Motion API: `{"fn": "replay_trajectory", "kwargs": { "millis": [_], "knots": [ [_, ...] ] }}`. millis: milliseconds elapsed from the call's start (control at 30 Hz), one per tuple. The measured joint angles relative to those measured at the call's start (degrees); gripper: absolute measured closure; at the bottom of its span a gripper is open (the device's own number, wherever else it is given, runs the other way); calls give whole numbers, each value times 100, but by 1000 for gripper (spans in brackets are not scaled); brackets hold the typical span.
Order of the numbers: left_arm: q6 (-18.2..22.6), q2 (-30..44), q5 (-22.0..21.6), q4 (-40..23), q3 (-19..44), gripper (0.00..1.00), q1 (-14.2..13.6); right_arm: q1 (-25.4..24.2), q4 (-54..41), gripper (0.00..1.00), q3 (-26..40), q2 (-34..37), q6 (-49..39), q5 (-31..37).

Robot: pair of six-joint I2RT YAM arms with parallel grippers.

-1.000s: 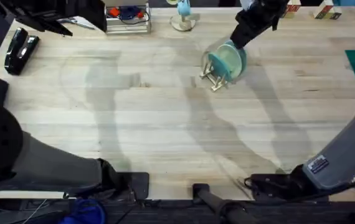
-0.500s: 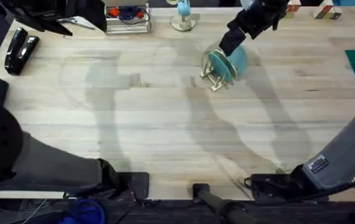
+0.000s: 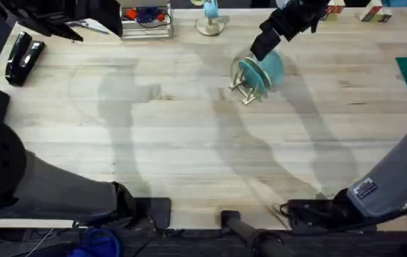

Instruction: Pick up the plates from the table one by one and place each into a slot on the dish rack.

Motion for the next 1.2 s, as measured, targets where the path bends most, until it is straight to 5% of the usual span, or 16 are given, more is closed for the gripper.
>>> {"fn": "replay_trajectory", "kwargs": {
  "millis": [733, 1200],
  "knots": [
    [-2, -1, 0, 0, 1, 7, 0, -201, -201, 7, 4, -1105, -68, 0],
    [0, 1, 0, 1, 1, 7, 0, -379, -1013, 9, 7, -2553, -234, 0]
  ]
}}
